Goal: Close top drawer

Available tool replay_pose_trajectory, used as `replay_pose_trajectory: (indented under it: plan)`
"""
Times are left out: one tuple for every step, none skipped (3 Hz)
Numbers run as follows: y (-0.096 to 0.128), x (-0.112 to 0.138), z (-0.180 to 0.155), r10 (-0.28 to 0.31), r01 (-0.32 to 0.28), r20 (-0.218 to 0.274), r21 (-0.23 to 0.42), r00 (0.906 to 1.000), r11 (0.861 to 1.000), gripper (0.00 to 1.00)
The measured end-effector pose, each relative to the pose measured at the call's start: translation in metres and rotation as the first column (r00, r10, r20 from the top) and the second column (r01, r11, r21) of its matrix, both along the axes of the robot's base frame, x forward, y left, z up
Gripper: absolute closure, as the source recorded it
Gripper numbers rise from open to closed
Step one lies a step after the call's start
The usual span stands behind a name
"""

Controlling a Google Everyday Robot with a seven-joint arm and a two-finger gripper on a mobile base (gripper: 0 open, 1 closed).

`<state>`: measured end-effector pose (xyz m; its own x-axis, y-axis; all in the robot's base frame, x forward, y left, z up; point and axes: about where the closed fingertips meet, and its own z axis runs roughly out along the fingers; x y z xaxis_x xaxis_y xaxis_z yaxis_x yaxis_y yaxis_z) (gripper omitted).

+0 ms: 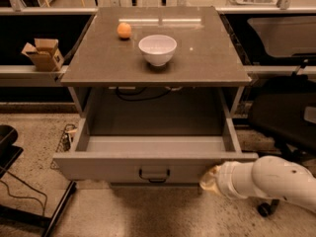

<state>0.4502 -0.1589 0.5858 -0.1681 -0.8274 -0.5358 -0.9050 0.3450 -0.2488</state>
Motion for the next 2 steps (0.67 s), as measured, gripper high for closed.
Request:
replay_pose_trajectory:
  plan:
    - [0.000, -0.002, 0.000, 0.000, 0.000, 0.000, 0.000, 1.0000, 1.000, 1.00]
    - [-0.004, 0.030, 0.003, 0.007, -0.007, 0.030, 0.007, 0.9995, 1.000, 1.00]
